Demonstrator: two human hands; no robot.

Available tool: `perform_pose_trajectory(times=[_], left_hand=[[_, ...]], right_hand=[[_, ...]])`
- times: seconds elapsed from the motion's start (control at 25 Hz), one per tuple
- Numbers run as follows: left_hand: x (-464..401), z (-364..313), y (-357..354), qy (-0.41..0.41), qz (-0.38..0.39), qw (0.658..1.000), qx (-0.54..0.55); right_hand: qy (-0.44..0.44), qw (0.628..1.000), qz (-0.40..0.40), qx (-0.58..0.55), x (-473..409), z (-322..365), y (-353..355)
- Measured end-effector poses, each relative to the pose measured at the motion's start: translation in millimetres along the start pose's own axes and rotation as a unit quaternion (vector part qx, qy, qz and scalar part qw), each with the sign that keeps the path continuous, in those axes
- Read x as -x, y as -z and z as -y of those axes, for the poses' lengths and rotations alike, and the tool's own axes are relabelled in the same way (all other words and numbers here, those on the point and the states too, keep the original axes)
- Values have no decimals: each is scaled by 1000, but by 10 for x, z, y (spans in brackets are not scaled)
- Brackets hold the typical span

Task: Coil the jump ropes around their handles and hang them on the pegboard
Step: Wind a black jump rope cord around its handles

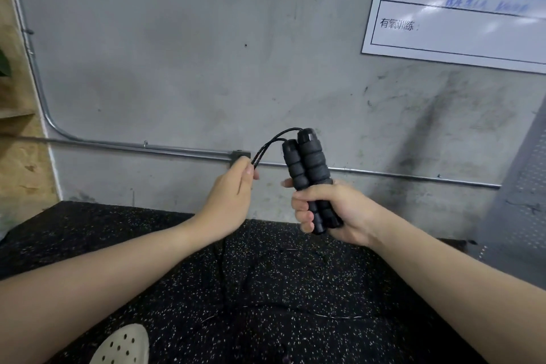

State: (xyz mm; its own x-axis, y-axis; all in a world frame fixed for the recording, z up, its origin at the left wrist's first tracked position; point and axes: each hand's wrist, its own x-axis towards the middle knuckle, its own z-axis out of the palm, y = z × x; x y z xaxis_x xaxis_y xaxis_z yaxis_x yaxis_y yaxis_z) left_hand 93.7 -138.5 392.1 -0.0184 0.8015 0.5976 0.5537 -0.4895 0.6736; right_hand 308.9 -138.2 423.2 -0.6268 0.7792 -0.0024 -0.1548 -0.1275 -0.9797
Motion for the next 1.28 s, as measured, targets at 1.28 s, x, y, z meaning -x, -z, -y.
perform_pose_trajectory(times=[1.28], left_hand=[[184,-94,65,-90,236,870,-423]], right_hand=[[-25,980,-193,48,-177,-493,299]])
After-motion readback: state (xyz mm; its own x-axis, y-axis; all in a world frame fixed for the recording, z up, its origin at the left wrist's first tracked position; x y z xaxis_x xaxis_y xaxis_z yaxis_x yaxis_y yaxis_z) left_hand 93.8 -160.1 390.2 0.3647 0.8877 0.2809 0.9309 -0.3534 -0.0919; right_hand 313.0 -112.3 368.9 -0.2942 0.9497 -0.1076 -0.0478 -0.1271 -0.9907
